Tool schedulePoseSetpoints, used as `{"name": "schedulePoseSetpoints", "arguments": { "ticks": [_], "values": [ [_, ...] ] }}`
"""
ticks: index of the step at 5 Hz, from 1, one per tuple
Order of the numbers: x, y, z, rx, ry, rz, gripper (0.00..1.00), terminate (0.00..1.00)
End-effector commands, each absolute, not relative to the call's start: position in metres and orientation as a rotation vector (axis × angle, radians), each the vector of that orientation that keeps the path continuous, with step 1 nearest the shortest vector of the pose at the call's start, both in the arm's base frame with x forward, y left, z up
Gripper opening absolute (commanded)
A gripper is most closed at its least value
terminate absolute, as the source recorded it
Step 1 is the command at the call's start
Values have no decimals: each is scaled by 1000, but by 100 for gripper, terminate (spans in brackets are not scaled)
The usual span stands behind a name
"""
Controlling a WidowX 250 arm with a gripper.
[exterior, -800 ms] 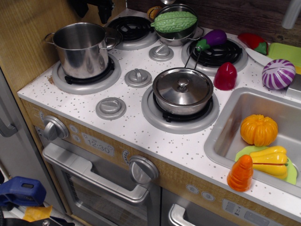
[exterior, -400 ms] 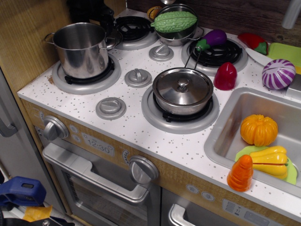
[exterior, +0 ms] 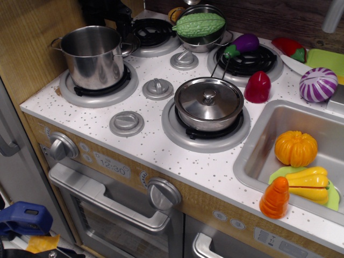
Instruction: Put lid on pot or pan
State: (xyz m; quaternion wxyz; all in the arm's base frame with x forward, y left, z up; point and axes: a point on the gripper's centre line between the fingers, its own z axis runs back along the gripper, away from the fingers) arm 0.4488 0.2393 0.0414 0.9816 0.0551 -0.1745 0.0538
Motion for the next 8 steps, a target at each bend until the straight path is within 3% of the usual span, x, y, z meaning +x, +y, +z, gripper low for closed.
{"name": "schedulePoseSetpoints", "arguments": {
  "ticks": [1, 3, 4, 8],
  "values": [
    [456, 246, 62, 109, -415, 148, 0, 0],
    [458, 248, 62, 85, -413, 144, 0, 0],
    [459, 249, 74, 126, -428, 149, 0, 0],
    [466, 234, 169, 304, -489, 157, 0, 0]
  ]
}}
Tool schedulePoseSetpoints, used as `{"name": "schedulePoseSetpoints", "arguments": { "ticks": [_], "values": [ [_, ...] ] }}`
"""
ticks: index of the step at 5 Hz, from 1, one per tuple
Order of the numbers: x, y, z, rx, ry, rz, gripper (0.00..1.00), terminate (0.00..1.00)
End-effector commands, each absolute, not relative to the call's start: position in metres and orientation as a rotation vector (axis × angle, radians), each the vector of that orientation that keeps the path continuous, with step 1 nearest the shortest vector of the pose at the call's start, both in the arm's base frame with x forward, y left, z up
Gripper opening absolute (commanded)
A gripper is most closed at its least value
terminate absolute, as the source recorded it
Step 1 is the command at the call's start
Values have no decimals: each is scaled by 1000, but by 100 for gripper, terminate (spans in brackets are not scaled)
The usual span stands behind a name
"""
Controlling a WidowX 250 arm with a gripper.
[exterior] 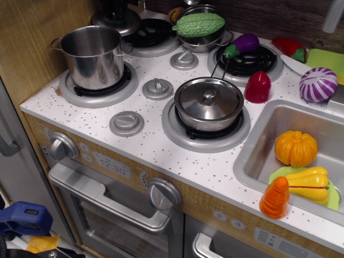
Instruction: Put lid on pot or pan
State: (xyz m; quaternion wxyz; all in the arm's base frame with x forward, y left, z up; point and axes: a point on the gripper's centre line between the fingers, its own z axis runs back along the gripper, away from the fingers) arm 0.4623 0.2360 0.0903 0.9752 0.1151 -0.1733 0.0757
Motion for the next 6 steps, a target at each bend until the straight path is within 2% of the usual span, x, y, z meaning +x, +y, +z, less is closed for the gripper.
{"name": "schedulePoseSetpoints", "arguments": {
  "ticks": [1, 2, 3, 6],
  "values": [
    [460, 228, 186, 350, -494, 168, 0, 0],
    [456, 226, 204, 362, -469, 186, 0, 0],
    [441, 215, 205, 370, -456, 230, 0, 0],
    [395, 193, 184, 327, -425, 361, 0, 0]
  ]
}}
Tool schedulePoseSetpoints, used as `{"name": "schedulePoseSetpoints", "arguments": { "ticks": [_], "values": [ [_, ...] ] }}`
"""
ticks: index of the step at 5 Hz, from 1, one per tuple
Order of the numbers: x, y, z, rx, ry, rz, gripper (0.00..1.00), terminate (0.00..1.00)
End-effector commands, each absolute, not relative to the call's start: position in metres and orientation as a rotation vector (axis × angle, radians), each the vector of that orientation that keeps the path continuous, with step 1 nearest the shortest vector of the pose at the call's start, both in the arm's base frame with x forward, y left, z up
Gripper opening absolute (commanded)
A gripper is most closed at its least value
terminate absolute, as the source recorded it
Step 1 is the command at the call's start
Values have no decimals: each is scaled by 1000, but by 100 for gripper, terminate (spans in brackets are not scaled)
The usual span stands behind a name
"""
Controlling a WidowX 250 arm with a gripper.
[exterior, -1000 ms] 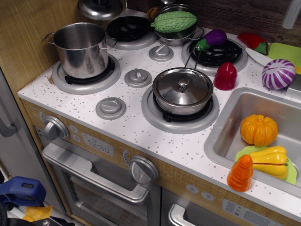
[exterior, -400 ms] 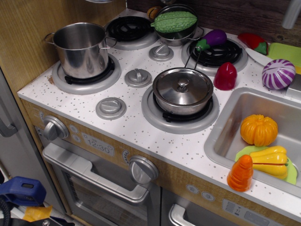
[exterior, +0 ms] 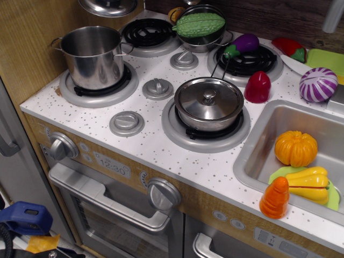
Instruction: Put lid on pot or pan
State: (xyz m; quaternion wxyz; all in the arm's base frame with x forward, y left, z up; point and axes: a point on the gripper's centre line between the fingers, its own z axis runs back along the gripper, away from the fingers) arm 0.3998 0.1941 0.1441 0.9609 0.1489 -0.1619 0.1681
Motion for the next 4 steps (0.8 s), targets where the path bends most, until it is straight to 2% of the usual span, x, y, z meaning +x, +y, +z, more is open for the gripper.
{"name": "schedulePoseSetpoints", "arguments": {
  "ticks": [1, 2, 4],
  "values": [
    [385, 195, 181, 306, -406, 381, 0, 0],
    [376, 198, 178, 295, -394, 392, 0, 0],
    [358, 203, 156, 275, -395, 426, 0, 0]
  ]
}}
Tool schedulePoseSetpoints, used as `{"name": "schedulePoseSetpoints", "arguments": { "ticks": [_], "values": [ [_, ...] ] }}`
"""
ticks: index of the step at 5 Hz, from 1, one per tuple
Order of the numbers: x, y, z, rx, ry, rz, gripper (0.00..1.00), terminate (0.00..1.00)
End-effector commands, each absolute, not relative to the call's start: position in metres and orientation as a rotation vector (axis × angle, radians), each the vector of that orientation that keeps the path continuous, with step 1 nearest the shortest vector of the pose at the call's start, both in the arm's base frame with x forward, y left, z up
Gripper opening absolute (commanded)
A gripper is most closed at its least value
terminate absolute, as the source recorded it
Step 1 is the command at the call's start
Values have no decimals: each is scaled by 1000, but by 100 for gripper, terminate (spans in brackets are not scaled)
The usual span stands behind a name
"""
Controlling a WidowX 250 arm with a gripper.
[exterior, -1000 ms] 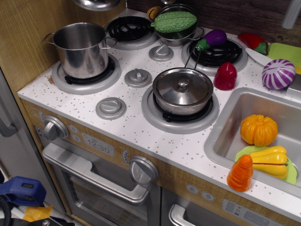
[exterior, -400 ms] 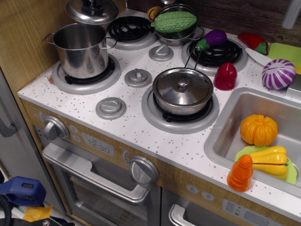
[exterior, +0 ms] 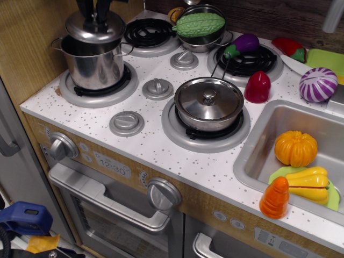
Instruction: Put lid on pot or pan
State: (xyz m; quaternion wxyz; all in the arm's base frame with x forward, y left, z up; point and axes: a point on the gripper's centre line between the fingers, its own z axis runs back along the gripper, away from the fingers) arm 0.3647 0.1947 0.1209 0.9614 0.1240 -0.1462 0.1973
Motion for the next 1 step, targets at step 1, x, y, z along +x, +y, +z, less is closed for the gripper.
{"name": "schedulePoseSetpoints", "arguments": {
  "ticks": [1],
  "values": [
    [356, 206, 142, 247, -397, 426, 0, 100]
  ]
}}
